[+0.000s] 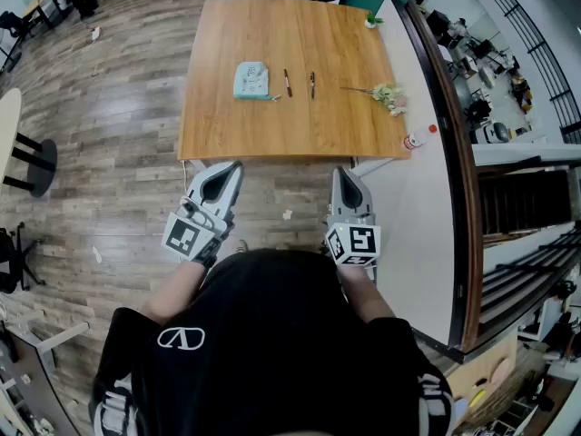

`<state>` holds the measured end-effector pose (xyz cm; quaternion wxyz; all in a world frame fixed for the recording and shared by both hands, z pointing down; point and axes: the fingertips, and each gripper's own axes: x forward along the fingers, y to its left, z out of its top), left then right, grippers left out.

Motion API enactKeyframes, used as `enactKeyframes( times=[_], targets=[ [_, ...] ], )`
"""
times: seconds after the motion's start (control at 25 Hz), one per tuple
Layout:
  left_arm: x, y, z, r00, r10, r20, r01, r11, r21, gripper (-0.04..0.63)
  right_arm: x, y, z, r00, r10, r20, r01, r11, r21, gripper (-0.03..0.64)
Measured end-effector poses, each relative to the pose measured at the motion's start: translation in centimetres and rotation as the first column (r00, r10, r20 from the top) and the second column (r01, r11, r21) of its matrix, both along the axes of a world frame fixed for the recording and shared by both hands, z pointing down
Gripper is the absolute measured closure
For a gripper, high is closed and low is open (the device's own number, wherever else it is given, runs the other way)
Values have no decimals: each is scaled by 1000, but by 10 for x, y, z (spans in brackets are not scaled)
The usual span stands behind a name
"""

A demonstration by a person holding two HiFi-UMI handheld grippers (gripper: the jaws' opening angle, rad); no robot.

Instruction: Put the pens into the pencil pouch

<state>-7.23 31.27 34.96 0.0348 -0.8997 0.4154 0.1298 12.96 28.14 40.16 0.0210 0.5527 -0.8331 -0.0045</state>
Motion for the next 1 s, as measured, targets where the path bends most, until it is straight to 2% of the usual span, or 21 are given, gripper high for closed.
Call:
enactKeyframes(
  times=[0.32, 0.52, 0.64, 0.88, 1.0],
  targets=[
    [3, -3, 3, 1000, 3, 1, -3, 1000, 0, 592, 3, -4, 6, 1000, 4, 19, -4, 1000, -10, 618],
    [2, -5, 4, 1000, 3, -3, -3, 1000, -2, 592, 3, -1, -3, 997, -19, 76, 18, 1000, 13, 618],
    [4, -7, 3, 1000, 1, -1, -1, 1000, 0, 592, 5, -3, -9, 997, -24, 67, 22, 999, 37, 617],
    [10, -16, 10, 1000, -26, 2, 26, 999, -20, 592, 15, -11, -4, 997, -28, 69, 26, 999, 28, 618],
    [18, -23, 8, 999, -41, -17, 41, 999, -7, 592, 25, -20, 0, 996, -36, 86, 34, 999, 25, 618]
  ],
)
